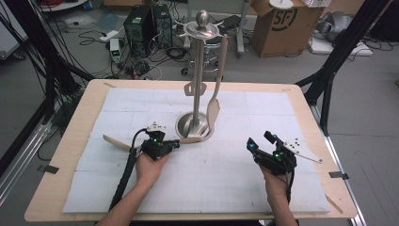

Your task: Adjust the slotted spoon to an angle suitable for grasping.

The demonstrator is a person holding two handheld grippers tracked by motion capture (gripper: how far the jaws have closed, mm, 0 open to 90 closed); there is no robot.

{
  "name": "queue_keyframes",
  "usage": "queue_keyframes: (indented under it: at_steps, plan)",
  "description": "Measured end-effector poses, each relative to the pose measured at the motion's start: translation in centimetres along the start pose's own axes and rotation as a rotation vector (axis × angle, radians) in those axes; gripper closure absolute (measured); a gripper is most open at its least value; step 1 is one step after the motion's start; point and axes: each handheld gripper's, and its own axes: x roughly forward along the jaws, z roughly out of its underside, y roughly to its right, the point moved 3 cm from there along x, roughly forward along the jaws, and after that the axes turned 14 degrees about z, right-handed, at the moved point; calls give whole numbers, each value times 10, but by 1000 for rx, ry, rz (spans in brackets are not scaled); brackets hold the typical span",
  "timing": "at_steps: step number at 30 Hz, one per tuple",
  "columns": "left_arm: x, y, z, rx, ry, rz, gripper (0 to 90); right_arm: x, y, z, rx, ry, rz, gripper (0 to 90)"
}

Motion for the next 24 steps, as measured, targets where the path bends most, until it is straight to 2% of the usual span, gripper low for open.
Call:
queue_keyframes:
  at_steps: [4,6,9,11,14,17,21,24]
  plan:
    - [3,3,4,19,-49,9,898,0,2,0,3,-1,-1,194]
    - [6,4,6,19,-58,9,896,0,1,0,4,-1,1,194]
    - [9,7,6,10,-53,28,896,-1,0,0,1,1,-1,194]
    - [12,9,8,-2,-69,59,896,-1,1,0,8,-2,1,194]
    - [19,17,12,21,-107,92,896,0,2,0,8,-1,1,194]
    - [29,23,16,29,-132,98,896,0,1,0,6,0,2,194]
    - [35,21,14,5,-105,108,896,-1,1,0,4,2,3,194]
    - [39,19,11,3,-96,96,897,0,1,0,10,-2,4,194]
